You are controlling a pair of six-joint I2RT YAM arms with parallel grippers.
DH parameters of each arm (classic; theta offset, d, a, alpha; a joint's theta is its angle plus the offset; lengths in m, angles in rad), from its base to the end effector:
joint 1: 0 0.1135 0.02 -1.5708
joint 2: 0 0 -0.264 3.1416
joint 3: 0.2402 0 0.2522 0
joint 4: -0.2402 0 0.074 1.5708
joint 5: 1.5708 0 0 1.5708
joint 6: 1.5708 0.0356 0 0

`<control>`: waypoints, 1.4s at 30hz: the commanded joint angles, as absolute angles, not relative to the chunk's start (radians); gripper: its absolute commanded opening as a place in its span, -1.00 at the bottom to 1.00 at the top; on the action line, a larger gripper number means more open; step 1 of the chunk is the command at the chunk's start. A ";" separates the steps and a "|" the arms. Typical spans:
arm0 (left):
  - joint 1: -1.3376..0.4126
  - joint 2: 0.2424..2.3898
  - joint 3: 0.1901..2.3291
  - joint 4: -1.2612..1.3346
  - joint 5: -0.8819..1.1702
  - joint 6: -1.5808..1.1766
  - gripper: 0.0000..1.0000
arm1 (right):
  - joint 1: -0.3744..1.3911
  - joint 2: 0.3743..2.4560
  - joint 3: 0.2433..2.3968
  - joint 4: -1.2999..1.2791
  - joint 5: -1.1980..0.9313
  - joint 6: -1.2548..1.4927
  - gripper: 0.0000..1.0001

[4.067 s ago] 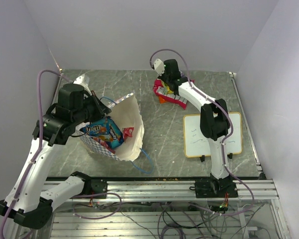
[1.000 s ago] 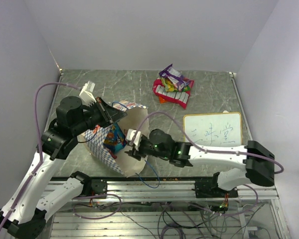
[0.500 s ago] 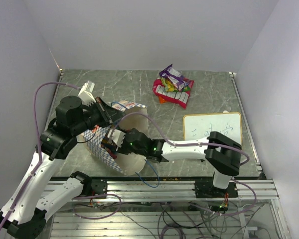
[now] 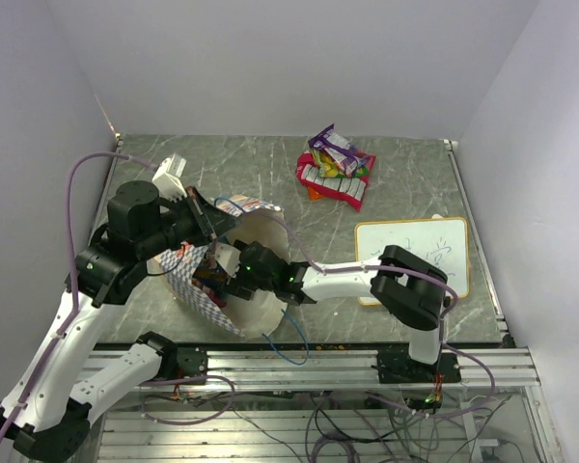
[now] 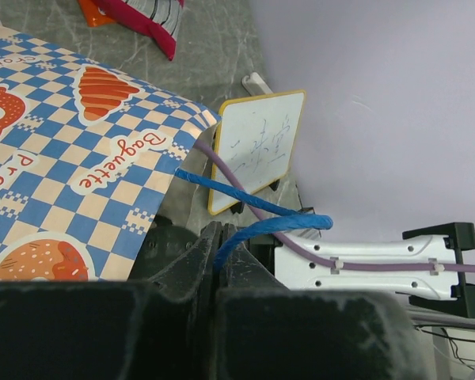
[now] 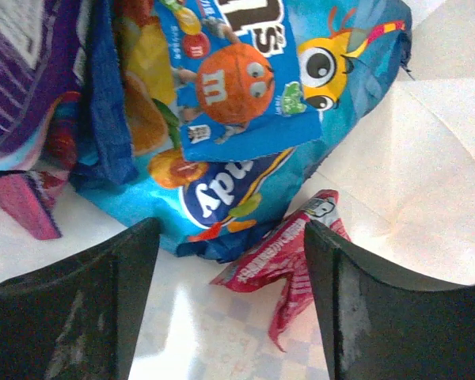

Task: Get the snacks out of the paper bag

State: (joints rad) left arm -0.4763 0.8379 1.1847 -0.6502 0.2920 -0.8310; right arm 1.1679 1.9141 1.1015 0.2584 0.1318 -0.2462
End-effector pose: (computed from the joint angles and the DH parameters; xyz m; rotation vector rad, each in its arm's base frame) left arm 0.1344 -0.0809 0.4171 -0.1417 2.0296 -1.1399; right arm 0.1665 0.3788 0.1680 -1.3335 1.6821 0.4047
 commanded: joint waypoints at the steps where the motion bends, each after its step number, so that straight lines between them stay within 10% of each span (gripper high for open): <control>1: -0.487 0.840 1.219 -0.665 0.306 -0.793 -0.86 | 1.132 1.936 1.113 0.250 0.056 -0.298 0.52; 14: -0.487 0.894 1.237 -0.690 0.308 -0.793 -0.86 | 1.102 2.086 1.235 0.186 -0.090 -0.470 0.53; 25: -0.488 0.838 1.216 -0.728 0.210 -0.825 -0.86 | 1.095 2.036 1.179 0.252 -0.076 -0.424 -0.30; 42: -0.488 0.783 1.158 -0.719 0.147 -0.881 -0.86 | 1.062 1.925 1.247 0.167 -0.023 -0.391 -1.00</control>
State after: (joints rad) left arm -0.4782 0.8036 1.1782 -0.7383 0.1806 -0.8566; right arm 1.0790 1.9942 1.2053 0.1963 -0.0525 -0.4168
